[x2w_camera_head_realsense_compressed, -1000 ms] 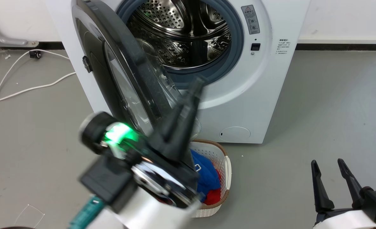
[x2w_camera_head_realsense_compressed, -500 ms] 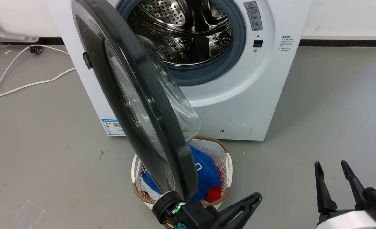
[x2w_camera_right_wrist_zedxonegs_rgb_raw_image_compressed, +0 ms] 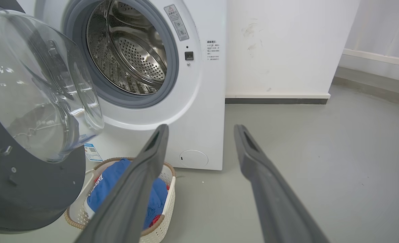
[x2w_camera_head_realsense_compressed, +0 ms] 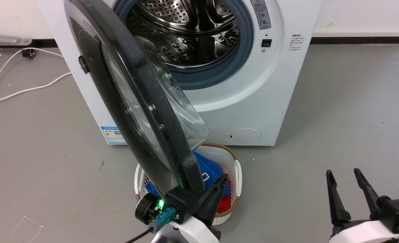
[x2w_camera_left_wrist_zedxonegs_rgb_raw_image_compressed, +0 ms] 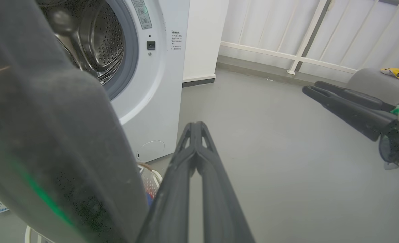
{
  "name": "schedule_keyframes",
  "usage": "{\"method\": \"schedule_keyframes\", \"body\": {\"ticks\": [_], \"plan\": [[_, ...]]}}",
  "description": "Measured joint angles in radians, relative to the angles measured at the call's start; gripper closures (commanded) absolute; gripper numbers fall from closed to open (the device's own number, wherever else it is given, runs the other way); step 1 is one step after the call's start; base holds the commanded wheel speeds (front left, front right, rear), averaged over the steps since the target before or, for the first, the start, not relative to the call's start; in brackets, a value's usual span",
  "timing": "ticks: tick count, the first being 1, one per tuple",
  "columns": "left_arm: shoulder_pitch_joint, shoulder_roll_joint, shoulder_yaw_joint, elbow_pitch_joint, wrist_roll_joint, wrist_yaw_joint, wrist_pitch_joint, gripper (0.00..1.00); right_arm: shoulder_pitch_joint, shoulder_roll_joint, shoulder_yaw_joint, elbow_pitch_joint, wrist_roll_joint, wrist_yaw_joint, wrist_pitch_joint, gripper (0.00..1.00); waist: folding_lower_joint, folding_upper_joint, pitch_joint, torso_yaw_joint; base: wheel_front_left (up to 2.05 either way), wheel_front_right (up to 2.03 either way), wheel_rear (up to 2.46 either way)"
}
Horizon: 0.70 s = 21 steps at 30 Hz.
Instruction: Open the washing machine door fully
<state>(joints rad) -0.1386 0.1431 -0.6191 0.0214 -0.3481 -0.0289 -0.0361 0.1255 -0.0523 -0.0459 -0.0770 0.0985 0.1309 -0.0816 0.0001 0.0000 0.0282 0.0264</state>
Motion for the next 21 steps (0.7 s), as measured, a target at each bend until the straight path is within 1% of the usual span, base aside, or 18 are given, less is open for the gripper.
{"method": "schedule_keyframes", "body": {"ticks": [4,8,16,21], "plan": [[-0.010,-0.011,0.030,0.056,-0.012,0.020,-0.030,1.00,-0.003,0.000,0.004,0.009,0.000,0.000,0.000,0.00,0.0000,0.0000,-0.001,-0.006,0.00,0.00,0.00],[-0.010,-0.017,0.044,0.080,-0.024,0.033,-0.049,1.00,-0.003,0.000,0.002,0.015,0.002,0.000,-0.001,0.00,-0.0001,0.0000,-0.002,-0.006,0.00,0.00,0.00],[0.004,-0.002,0.040,0.078,-0.021,0.039,-0.064,1.00,-0.015,0.000,0.001,0.030,-0.007,0.000,-0.008,0.00,-0.0001,0.0000,0.004,0.008,0.00,0.00,0.00],[0.028,0.009,0.037,0.064,-0.014,0.056,-0.066,1.00,-0.019,0.000,-0.010,0.036,-0.008,0.000,-0.015,0.00,0.0000,0.0000,0.003,0.034,0.00,0.00,0.00]]}}
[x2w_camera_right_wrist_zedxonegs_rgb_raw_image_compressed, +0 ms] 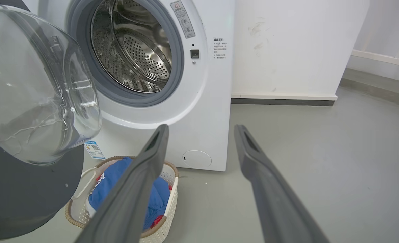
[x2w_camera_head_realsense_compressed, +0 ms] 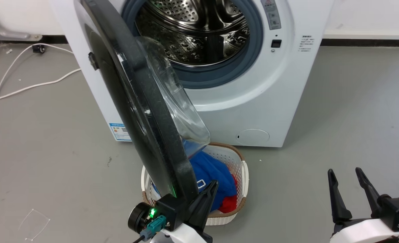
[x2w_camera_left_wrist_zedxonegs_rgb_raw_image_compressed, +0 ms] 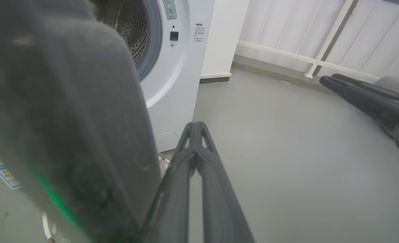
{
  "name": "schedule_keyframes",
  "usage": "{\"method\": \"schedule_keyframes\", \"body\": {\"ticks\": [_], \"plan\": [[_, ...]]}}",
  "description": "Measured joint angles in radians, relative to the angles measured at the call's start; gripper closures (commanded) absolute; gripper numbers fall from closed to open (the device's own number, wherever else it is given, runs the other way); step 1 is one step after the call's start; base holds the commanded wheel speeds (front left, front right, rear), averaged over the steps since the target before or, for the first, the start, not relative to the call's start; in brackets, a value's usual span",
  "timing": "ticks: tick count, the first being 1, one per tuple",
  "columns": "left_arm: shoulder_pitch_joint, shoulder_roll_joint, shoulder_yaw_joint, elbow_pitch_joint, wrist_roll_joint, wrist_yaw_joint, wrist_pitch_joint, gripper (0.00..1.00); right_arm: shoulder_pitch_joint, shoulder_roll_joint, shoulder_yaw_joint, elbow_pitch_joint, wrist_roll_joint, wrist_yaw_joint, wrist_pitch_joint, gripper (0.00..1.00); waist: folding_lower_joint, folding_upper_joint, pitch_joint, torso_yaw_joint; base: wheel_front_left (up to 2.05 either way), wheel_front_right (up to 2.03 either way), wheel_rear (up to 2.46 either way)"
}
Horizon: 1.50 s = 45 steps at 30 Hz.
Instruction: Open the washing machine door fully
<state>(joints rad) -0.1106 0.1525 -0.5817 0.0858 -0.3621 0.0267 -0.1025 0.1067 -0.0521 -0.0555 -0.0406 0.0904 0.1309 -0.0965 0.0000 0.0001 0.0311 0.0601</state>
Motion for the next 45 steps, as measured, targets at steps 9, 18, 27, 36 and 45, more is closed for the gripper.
{"method": "schedule_keyframes", "body": {"ticks": [9,18,27,36,45], "plan": [[0.046,0.013,0.002,-0.036,0.005,0.038,-0.012,1.00,-0.002,0.000,-0.035,0.004,-0.006,0.000,-0.001,0.00,0.0000,0.0000,-0.001,0.097,0.00,0.00,0.00],[0.073,0.014,0.035,-0.076,-0.008,0.086,-0.033,1.00,-0.012,0.001,-0.070,-0.005,-0.012,0.000,-0.009,0.00,0.0000,0.0000,0.009,0.229,0.00,0.00,0.00],[0.104,0.038,0.128,-0.100,-0.057,0.142,-0.042,1.00,-0.012,0.001,-0.085,-0.016,-0.010,0.000,-0.006,0.00,0.0000,0.0000,0.010,0.346,0.00,0.00,0.00],[0.093,0.107,0.269,-0.057,-0.121,0.163,-0.063,1.00,-0.019,0.001,-0.082,-0.038,-0.011,0.000,0.003,0.00,0.0000,0.0000,0.022,0.392,0.00,0.00,0.00],[0.003,0.196,0.397,0.012,-0.186,0.149,-0.063,1.00,-0.037,0.001,-0.052,-0.117,-0.049,0.000,0.044,0.00,0.0000,0.0000,0.069,0.365,0.00,0.00,0.00]]}}
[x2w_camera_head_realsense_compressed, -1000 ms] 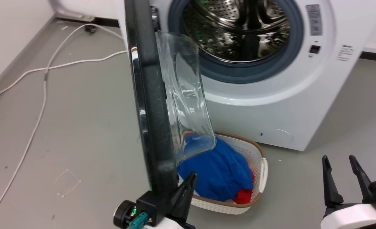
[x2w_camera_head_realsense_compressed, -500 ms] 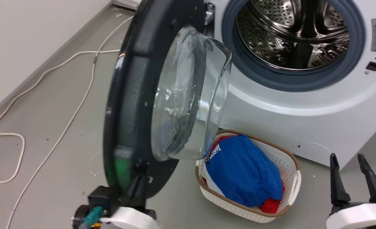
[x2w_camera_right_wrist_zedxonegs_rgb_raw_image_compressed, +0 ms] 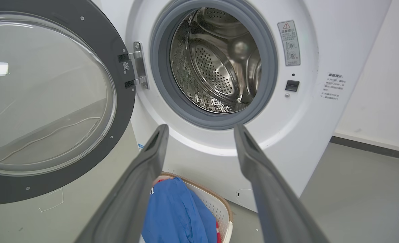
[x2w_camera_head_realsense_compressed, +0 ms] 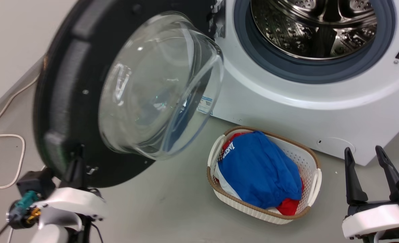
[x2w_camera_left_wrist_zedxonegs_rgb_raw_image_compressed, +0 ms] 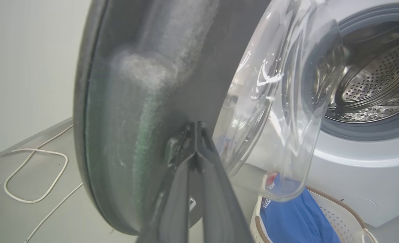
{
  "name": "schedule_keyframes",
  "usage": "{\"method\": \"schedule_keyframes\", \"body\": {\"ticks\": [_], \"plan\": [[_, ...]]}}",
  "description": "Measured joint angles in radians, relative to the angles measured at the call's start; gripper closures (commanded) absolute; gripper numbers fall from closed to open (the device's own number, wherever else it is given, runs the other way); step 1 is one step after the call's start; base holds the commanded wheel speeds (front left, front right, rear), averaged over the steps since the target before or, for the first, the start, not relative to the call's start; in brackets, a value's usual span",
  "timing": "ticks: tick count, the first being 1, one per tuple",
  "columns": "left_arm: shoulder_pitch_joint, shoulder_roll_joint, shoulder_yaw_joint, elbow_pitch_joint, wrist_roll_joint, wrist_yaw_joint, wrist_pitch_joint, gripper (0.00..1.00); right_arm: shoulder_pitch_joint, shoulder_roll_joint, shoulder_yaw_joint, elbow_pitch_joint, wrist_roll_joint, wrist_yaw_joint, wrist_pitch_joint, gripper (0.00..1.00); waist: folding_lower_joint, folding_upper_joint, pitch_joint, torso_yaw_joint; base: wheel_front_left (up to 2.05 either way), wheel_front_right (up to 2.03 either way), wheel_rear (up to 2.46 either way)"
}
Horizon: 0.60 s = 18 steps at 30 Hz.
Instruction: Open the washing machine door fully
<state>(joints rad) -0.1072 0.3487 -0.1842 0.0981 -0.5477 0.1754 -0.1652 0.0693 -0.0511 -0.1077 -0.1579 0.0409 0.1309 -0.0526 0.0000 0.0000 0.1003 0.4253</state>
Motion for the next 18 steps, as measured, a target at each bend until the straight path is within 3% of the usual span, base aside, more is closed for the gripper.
{"method": "schedule_keyframes", "body": {"ticks": [18], "plan": [[-0.221,0.156,0.162,0.306,-0.116,-0.123,-0.032,1.00,-0.042,0.000,0.024,-0.101,-0.025,0.000,0.070,0.00,0.0001,0.0000,0.103,-0.087,0.00,0.00,0.00]]}}
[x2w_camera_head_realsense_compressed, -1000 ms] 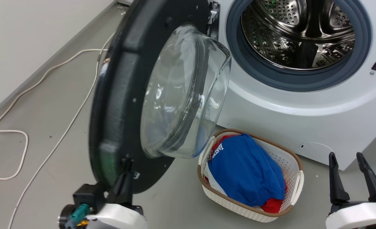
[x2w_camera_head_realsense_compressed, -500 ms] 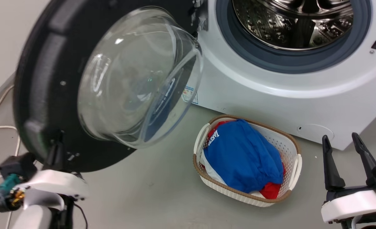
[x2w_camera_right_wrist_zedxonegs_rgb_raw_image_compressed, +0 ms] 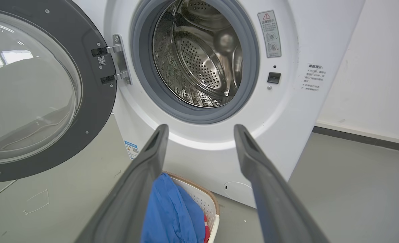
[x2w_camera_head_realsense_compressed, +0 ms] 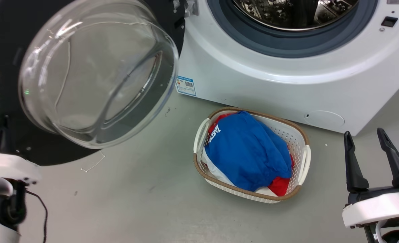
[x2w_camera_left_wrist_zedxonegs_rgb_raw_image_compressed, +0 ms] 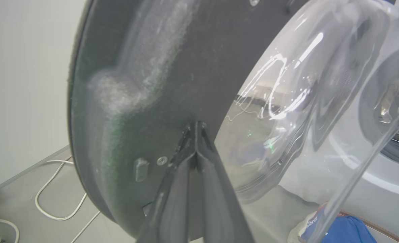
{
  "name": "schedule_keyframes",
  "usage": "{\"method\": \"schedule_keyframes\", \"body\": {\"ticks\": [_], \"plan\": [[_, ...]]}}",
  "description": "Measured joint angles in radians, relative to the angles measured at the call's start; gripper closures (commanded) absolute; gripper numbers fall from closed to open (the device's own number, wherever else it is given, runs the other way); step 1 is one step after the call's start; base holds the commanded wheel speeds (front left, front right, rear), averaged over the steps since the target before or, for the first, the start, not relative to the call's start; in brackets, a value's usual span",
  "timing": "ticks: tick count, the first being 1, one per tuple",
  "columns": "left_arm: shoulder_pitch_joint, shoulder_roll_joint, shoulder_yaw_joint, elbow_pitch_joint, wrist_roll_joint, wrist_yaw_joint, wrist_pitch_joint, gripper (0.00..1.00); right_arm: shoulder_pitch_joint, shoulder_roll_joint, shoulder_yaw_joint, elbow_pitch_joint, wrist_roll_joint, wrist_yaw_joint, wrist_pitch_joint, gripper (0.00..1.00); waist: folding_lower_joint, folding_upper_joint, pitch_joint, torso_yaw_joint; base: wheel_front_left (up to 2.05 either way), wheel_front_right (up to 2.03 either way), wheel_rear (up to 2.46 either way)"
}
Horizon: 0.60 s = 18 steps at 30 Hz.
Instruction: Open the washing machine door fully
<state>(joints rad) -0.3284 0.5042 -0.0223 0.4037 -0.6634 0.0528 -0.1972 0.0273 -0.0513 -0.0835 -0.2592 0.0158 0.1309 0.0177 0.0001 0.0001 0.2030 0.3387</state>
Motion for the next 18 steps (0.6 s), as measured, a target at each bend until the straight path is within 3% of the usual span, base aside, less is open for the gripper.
{"method": "schedule_keyframes", "body": {"ticks": [11,18], "plan": [[-0.119,0.032,0.033,0.203,-0.014,-0.044,-0.044,1.00,-0.006,0.000,-0.003,0.006,0.001,0.000,0.001,0.00,0.0000,0.0000,0.015,-0.025,0.00,0.00,0.00],[-0.084,0.013,0.034,0.194,0.034,-0.032,-0.062,1.00,0.006,0.000,-0.001,0.041,0.013,0.000,-0.012,0.00,0.0000,0.0000,-0.030,-0.034,0.00,0.00,0.00]]}}
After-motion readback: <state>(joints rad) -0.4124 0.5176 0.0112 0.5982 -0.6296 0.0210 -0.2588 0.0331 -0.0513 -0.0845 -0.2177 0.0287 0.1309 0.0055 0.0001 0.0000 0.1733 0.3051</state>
